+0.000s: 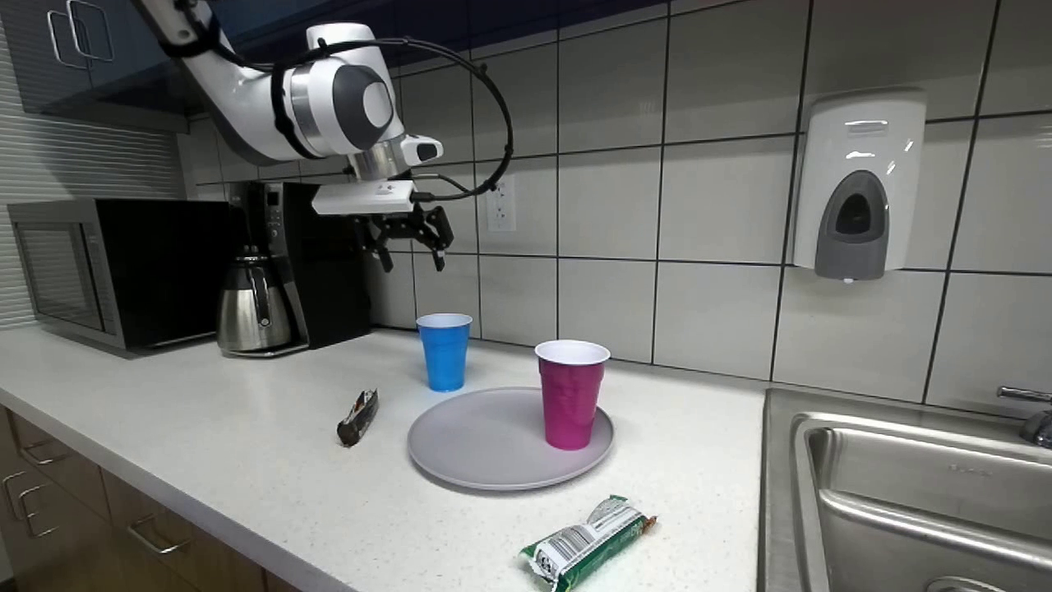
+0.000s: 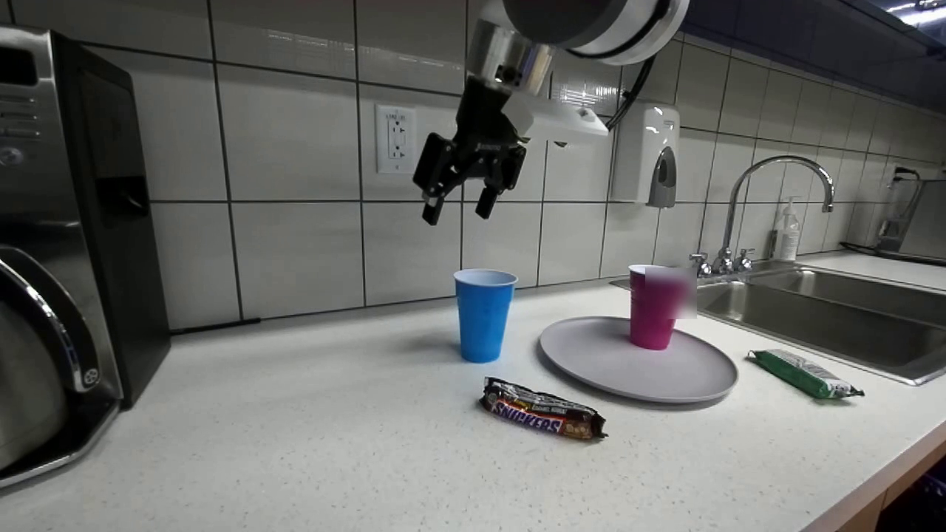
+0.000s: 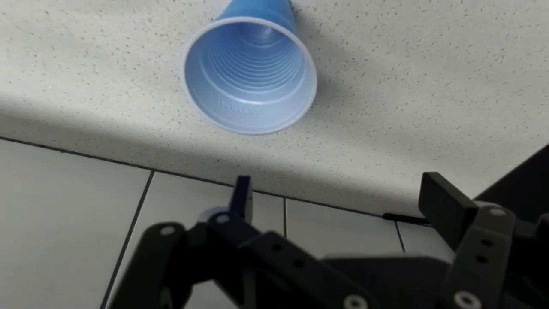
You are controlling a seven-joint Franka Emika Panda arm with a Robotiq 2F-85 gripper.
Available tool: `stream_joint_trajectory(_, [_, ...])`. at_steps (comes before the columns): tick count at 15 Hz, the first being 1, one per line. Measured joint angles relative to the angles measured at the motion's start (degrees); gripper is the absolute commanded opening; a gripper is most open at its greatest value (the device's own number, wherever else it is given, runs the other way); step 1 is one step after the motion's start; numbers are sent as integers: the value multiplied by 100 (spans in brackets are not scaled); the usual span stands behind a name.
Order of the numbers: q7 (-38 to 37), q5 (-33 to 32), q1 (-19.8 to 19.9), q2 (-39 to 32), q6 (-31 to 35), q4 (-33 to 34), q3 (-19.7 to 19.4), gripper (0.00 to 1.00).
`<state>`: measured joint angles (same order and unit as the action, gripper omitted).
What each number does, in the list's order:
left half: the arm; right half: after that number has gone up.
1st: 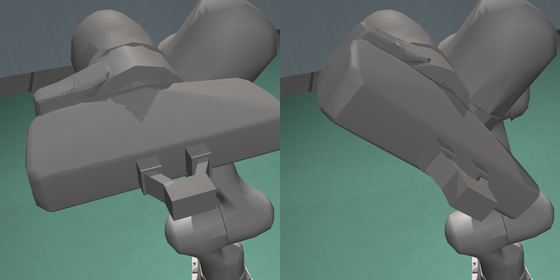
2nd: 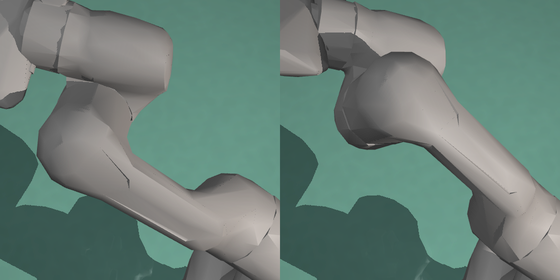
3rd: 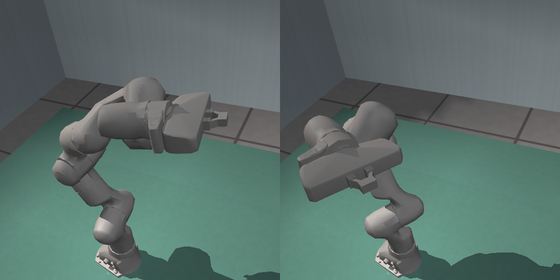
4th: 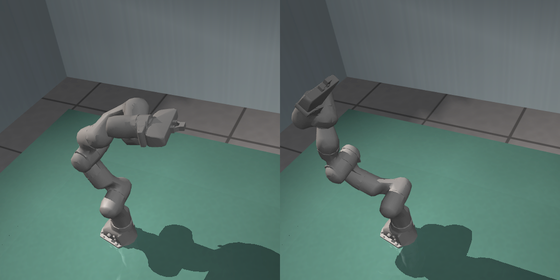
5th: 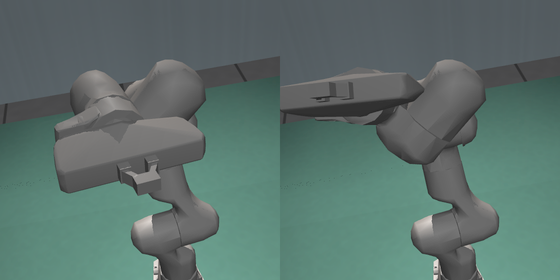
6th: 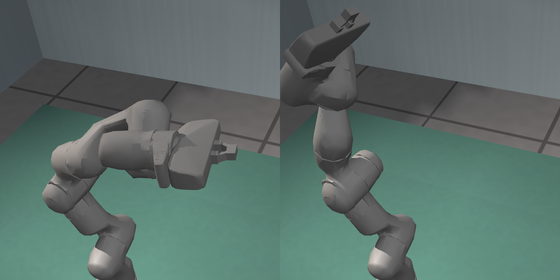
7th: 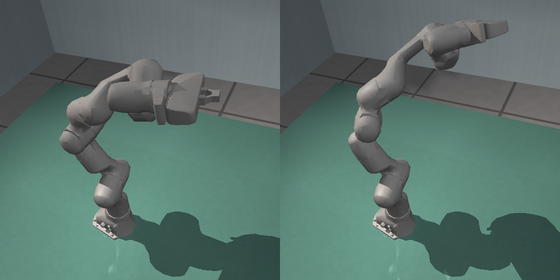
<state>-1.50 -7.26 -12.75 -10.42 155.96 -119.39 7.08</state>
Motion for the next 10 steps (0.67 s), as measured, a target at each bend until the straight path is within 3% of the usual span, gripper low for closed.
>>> stream_joint_trajectory(10, [-791,-793,186,972,-1,-944,-259,100])
